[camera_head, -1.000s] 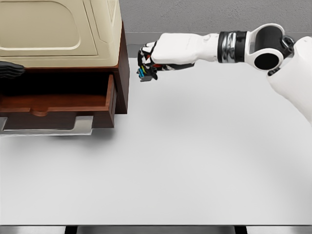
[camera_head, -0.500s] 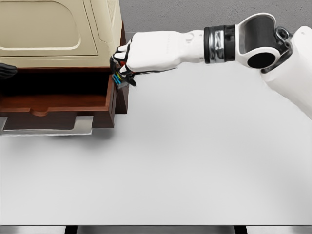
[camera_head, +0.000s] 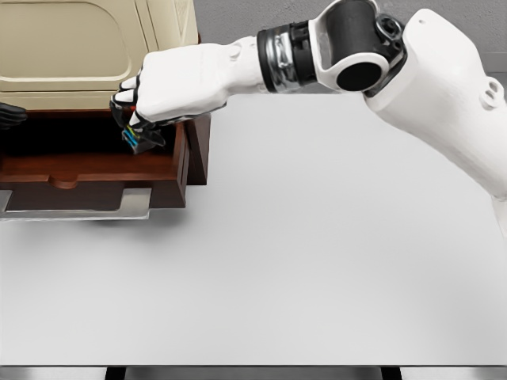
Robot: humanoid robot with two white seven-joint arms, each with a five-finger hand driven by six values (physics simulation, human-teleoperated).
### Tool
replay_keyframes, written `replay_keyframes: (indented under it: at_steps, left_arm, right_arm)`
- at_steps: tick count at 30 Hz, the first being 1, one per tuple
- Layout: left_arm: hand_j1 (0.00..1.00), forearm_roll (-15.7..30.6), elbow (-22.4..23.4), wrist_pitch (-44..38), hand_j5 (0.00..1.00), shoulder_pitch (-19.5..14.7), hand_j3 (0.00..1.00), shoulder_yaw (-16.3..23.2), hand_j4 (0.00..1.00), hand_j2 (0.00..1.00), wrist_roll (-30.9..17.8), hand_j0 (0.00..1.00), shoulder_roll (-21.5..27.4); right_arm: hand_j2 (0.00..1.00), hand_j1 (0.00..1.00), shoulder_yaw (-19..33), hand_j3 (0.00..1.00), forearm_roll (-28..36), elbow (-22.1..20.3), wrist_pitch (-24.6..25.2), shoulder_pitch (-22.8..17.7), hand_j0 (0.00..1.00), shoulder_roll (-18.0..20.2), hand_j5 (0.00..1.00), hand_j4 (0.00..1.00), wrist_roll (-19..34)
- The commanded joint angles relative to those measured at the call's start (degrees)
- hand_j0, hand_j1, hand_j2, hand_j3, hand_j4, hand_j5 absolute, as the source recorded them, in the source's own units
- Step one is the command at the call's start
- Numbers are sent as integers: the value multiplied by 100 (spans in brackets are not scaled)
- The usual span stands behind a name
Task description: Open the cabinet drawer with left arm, and place a switch into the drawer with right arm
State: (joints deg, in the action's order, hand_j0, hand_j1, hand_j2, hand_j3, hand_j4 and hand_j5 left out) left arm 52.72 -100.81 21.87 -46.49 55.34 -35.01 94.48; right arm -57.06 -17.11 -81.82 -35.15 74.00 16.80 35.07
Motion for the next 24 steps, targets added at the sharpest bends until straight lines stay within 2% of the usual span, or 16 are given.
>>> replay_keyframes:
  at_steps: [1,7,16,22,23,24]
  left_arm:
    - [100,36,0,1,100,0,100,3,100,100,1,100,1]
    - [100,36,0,1,100,0,100,3,100,100,1,100,1]
    - [100,36,0,1,100,0,100,3,100,100,1,100,9]
    - [100,36,0,1,100,0,100,3,100,100,1,100,9]
    - [100,36,0,1,100,0,100,3,100,100,1,100,9]
    - [100,36,0,10,100,0,100,3,100,100,1,100,9]
  right_arm:
    - [30,30,-156,30,14,439,15,9,30,-238,30,30,-7]
    - [30,30,-402,30,14,667,15,185,30,-581,30,30,-7]
    - [33,33,-534,33,-29,1459,15,387,33,-1029,33,33,-7]
    - [35,35,-543,35,-29,1476,15,448,35,-1108,35,35,-7]
    - [52,52,-543,52,-47,1476,15,457,52,-1144,52,52,-7]
    - [100,100,-534,100,-100,1476,15,466,100,-1170,100,100,-7]
